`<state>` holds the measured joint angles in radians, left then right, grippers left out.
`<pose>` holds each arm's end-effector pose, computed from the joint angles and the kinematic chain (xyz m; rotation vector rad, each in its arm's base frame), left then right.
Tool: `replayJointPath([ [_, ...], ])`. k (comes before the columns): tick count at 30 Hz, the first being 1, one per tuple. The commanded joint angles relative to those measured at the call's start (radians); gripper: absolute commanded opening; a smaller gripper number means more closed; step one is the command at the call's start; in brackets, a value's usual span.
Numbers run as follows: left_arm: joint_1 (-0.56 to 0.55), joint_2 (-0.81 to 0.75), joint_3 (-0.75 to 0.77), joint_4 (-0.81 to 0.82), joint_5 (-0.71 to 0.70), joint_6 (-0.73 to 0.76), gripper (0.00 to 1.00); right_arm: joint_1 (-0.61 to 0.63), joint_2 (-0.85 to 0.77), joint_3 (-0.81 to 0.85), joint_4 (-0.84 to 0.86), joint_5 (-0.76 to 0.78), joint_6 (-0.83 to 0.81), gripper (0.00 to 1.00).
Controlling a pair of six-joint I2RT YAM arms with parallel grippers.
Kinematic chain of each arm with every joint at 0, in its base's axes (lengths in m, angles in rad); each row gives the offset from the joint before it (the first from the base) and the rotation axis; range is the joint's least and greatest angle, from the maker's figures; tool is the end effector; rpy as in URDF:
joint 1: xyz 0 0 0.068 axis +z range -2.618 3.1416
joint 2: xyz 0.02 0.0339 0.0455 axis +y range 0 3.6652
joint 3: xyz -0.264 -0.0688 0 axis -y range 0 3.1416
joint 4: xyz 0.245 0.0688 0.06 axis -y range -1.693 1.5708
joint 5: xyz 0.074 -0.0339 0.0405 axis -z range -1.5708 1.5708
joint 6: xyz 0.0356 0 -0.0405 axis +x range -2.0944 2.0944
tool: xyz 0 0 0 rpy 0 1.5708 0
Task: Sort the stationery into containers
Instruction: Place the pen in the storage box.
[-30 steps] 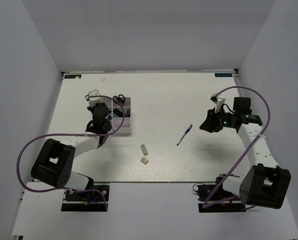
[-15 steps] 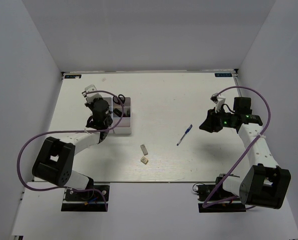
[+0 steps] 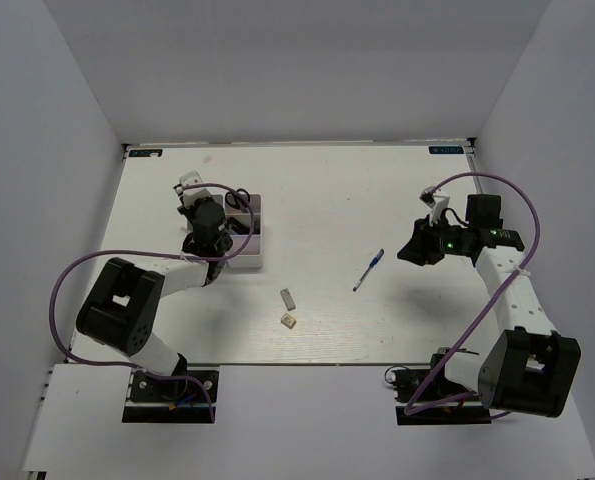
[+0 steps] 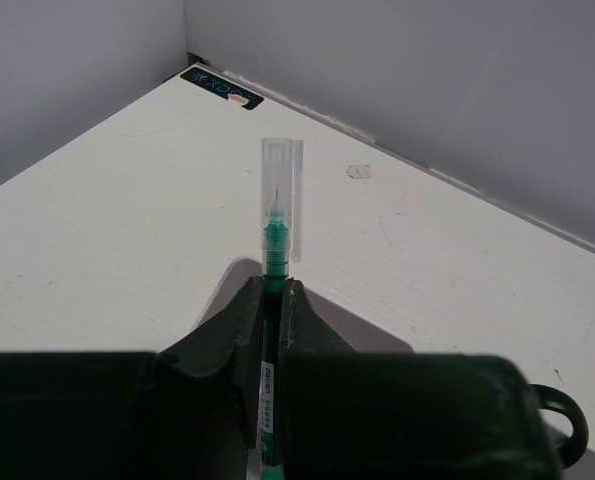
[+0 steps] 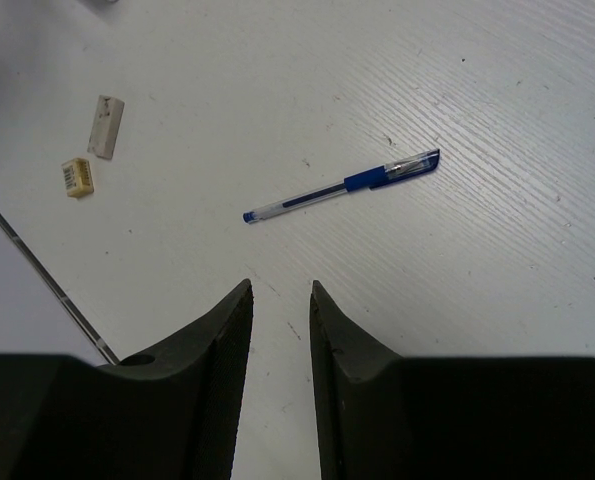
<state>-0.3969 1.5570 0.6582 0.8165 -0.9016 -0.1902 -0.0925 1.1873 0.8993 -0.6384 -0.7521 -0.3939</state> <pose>0.2982 -0.0947 0.2152 -0.5064 1.5491 0.2930 0.2345 0.0027 0.2663 -0.6349 2.1934 0.6856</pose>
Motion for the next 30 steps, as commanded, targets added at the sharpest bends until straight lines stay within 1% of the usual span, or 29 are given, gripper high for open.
replayJointPath([
  [1,-0.01,-0.005,-0.009,0.069,-0.013,0.02,0.0,-0.007,0.008,0.018,-0.014,-0.027,-0.016,0.33],
  [8,-0.02,-0.018,-0.064,0.093,-0.019,0.015,0.0,-0.009,0.006,0.021,-0.017,-0.029,-0.019,0.33],
  [20,-0.042,-0.031,-0.103,0.107,-0.033,0.014,0.0,-0.013,0.005,0.021,-0.021,-0.035,-0.017,0.33],
  [23,-0.045,-0.037,-0.108,0.107,-0.037,0.014,0.02,-0.013,0.001,0.021,-0.021,-0.039,-0.019,0.33],
  [26,-0.049,-0.041,-0.112,0.105,-0.04,0.014,0.11,-0.016,0.002,0.021,-0.021,-0.039,-0.017,0.33],
  [27,-0.051,-0.046,-0.112,0.105,-0.042,0.014,0.18,-0.015,0.001,0.023,-0.023,-0.039,-0.017,0.33],
  [30,-0.062,-0.046,-0.112,0.105,-0.049,0.015,0.32,-0.016,0.005,0.023,-0.024,-0.039,-0.017,0.33],
])
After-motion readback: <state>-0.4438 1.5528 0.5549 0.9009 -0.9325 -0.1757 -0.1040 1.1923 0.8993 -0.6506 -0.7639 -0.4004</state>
